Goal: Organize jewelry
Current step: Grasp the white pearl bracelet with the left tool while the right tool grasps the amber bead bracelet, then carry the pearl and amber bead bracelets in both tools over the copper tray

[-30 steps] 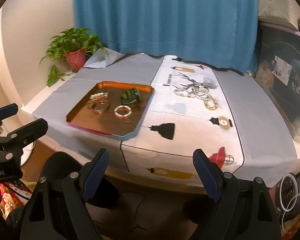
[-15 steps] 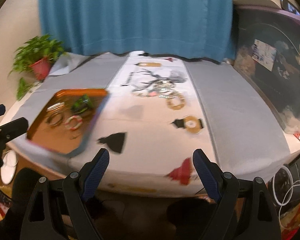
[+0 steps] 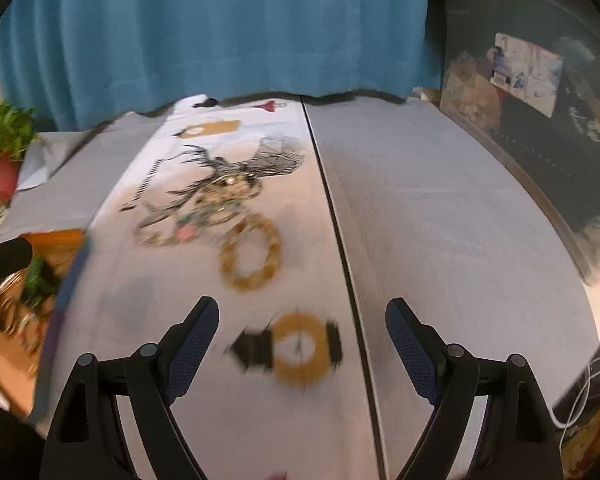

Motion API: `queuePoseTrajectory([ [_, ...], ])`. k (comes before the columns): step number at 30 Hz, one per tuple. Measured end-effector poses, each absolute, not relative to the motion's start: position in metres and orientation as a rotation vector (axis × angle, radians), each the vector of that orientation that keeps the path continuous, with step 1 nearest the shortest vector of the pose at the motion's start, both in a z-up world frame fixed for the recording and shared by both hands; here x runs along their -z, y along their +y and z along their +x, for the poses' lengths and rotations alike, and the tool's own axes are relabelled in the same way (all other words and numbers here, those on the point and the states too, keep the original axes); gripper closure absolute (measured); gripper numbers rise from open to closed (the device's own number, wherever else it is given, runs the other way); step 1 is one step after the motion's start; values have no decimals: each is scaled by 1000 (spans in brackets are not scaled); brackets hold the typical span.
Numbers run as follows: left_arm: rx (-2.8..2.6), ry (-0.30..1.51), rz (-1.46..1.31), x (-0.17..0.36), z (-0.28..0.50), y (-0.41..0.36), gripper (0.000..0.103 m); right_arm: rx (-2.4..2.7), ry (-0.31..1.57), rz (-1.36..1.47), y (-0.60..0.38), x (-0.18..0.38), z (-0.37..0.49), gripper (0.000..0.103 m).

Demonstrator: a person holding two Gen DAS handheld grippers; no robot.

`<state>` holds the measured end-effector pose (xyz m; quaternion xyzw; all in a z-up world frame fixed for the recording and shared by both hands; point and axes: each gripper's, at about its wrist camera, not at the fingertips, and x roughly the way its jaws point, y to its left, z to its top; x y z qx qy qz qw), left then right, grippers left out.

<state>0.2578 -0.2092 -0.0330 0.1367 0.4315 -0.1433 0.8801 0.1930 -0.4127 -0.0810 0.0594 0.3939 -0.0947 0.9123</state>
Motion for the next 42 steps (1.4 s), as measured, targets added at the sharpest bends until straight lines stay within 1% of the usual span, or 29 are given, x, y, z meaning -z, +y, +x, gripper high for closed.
queuePoseTrajectory([
  [8,297,993,328,84,334,-235,1,183,873,77,-421,113,260,17],
  [11,321,1043,324,102,357,-239,6,182,893,90,-424,123,271,17],
  [12,339,1078,328,111,364,-242,9,182,901,93,-425,126,273,17],
  [13,349,1104,334,117,367,-243,10,179,890,104,-427,129,274,14],
  [14,381,1103,305,119,371,-243,10,184,886,111,-429,131,275,9],
  [17,396,1134,262,122,381,-241,12,172,896,117,-434,133,280,3],
  [20,400,1133,282,124,378,-244,14,171,900,111,-434,133,284,2],
  [21,415,1124,291,123,374,-246,22,171,899,111,-434,133,284,3],
  [22,428,1122,294,121,373,-247,37,166,895,107,-433,133,283,9],
  [23,457,1116,308,118,367,-250,50,155,881,97,-430,130,280,35],
  [24,482,1111,322,115,361,-254,86,121,862,71,-424,127,277,53],
  [25,517,1115,347,115,354,-259,99,79,858,32,-414,124,273,85],
  [26,528,1117,361,115,349,-262,99,78,860,5,-409,124,271,91],
  [28,545,1120,358,115,335,-263,99,109,863,-52,-400,124,260,91],
  [33,577,1128,273,105,287,-240,99,171,925,48,-426,122,213,91],
  [38,581,1107,231,86,239,-220,99,227,900,104,-447,105,159,91],
  [42,564,1069,198,62,208,-204,99,250,866,102,-449,88,137,91],
])
